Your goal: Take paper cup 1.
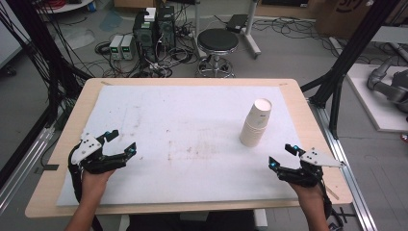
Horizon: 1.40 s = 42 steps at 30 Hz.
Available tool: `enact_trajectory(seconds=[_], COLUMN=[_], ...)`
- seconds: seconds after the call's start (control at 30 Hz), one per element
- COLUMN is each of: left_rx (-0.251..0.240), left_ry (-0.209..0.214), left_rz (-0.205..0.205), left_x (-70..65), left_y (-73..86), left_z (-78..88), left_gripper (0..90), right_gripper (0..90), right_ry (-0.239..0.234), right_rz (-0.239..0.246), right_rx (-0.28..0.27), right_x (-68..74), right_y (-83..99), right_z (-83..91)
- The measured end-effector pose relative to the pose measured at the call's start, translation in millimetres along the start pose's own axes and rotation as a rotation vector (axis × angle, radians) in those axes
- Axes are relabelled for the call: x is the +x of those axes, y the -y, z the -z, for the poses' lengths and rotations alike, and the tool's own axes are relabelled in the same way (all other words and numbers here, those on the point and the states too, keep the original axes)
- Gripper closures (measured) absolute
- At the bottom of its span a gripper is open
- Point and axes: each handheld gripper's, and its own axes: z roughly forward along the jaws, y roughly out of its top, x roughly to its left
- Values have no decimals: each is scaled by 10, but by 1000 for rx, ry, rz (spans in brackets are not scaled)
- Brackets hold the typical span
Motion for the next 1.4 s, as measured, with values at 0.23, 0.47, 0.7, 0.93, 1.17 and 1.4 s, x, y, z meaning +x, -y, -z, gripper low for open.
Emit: enact_trajectory(seconds=[0.23,0.47,0.7,0.93,1.17,1.4], left_rx=[2,4,-6,1,6,0], left_ry=[3,15,22,24,25,35], left_rz=[4,-2,-10,-10,-3,3], left_x=[6,2,-51,-55,-46,-49], left_y=[10,13,-5,-1,11,8], left_z=[-40,-56,0,-20,-29,-49], left_gripper=[171,170,173,174,175,176], right_gripper=[203,203,203,203,203,193], right_ry=[3,0,11,6,-10,-23], right_rz=[-8,-22,-29,-17,-1,11], right_rx=[-5,-10,-3,-14,-24,-32], right_x=[-11,-48,-41,-6,41,42], right_y=[9,17,30,-48,-132,-328], right_z=[22,31,74,71,61,81])
